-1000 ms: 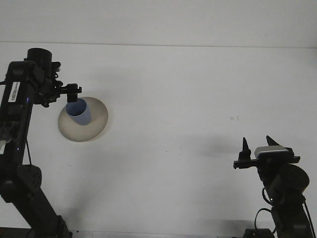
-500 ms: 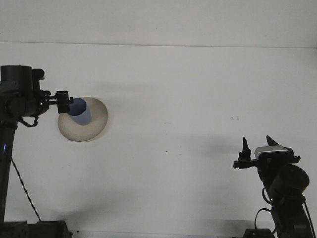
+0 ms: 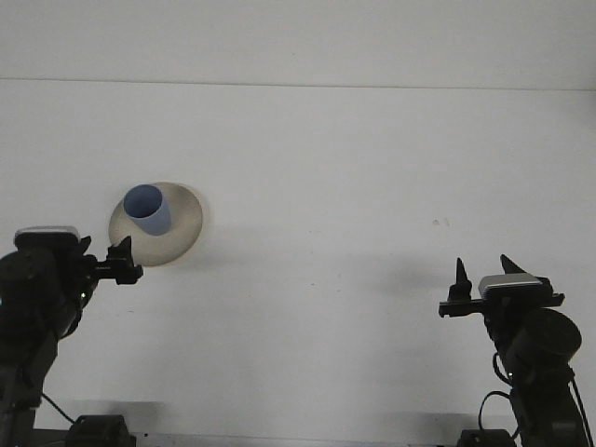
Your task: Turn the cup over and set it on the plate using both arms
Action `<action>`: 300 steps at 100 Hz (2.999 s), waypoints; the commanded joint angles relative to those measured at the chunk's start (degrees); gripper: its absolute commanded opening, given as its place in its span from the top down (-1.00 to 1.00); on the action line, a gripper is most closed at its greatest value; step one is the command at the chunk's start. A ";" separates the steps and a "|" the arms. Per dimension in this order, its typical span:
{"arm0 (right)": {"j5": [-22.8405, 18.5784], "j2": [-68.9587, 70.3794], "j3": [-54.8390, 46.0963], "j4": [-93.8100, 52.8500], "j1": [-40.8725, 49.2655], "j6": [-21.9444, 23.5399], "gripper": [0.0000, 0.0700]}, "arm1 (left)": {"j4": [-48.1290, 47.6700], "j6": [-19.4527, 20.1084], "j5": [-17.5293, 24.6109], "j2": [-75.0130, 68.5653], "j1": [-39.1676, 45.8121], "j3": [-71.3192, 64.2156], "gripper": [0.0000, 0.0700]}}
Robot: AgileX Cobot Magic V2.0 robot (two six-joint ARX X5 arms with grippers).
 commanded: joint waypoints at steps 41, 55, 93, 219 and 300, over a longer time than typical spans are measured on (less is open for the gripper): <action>0.02 0.09 0.66 0.57 0.09 -0.17 -0.41 | 10.91 1.62 -2.34 -16.72 0.02 -18.45 -0.33; 0.04 0.09 0.66 0.57 0.09 -0.17 -0.41 | 11.08 1.57 -2.29 -16.72 0.02 -18.45 -0.33; 0.04 0.09 0.66 0.57 0.09 -0.22 1.00 | 10.86 1.60 -2.27 -16.76 0.02 -18.45 0.98; 0.04 0.09 0.66 0.98 0.09 -0.20 1.00 | 12.31 1.70 -2.34 -16.76 0.07 -18.45 0.97; 0.04 0.09 0.66 1.01 0.09 -0.20 1.00 | 35.23 2.86 1.38 -38.38 0.00 -45.40 0.97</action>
